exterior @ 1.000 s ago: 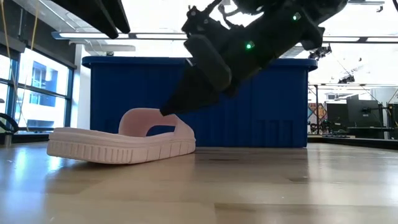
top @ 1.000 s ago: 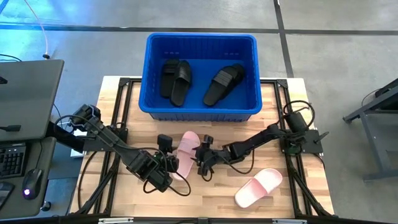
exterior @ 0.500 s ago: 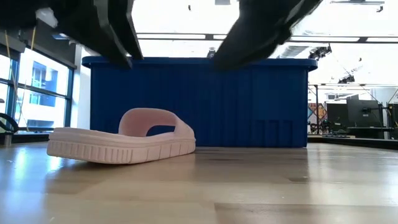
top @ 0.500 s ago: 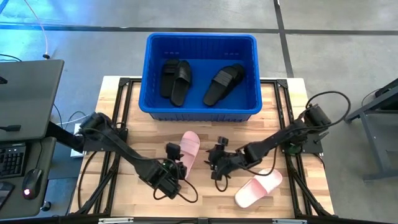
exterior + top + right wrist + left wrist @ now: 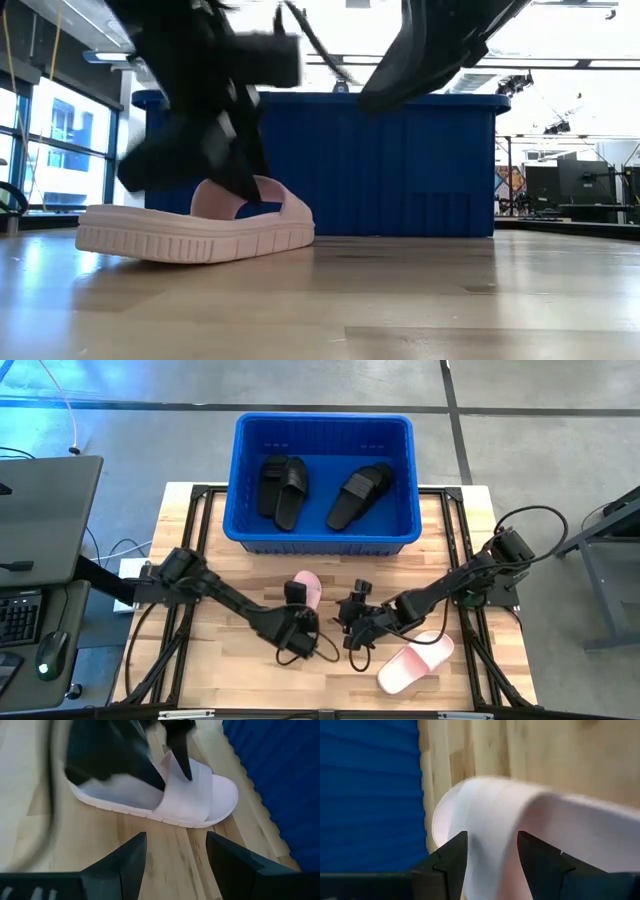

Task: Pick and place slides into bin
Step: Put the left pink slide into the blue container

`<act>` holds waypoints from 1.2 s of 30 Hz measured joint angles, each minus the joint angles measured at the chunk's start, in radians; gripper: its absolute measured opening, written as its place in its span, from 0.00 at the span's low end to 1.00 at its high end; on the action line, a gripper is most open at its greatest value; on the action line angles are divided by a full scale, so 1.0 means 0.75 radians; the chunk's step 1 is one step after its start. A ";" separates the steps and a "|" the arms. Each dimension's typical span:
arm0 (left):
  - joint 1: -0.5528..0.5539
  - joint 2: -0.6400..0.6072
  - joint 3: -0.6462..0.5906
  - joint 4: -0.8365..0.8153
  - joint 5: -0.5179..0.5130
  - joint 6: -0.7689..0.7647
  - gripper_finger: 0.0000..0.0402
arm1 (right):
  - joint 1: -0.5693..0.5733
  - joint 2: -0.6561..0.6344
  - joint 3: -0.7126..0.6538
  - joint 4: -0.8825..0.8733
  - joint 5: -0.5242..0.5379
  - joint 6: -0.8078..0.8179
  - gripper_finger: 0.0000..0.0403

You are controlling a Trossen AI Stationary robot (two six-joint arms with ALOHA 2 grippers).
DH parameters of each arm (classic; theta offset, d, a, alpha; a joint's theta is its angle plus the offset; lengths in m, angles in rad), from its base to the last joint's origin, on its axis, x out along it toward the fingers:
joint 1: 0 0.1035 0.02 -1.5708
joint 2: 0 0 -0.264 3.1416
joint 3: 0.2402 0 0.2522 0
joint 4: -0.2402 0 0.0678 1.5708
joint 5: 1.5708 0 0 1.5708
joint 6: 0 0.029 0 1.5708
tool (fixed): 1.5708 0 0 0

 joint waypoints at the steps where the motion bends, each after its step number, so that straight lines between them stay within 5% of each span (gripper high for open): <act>1: 0.014 0.016 -0.002 -0.007 -0.015 0.000 0.40 | 0.000 0.000 0.000 0.000 0.000 0.000 0.49; 8: 0.042 0.045 -0.001 0.005 -0.037 0.004 0.35 | 0.001 0.000 0.000 -0.044 0.001 0.013 0.49; 15: -0.060 0.016 0.079 -0.137 -0.084 0.037 0.03 | 0.001 -0.001 0.000 -0.147 0.029 0.104 0.49; 23: -0.186 0.015 0.436 -0.756 -0.220 -0.072 0.02 | 0.004 -0.006 0.000 -0.197 0.029 0.159 0.49; 26: -0.231 0.013 0.620 -0.995 -0.354 -0.138 0.03 | 0.004 -0.010 0.000 -0.202 0.023 0.207 0.49; 36: -0.194 -0.164 0.986 -0.982 -0.990 0.337 0.01 | 0.035 -0.010 0.001 -0.258 -0.256 0.309 0.49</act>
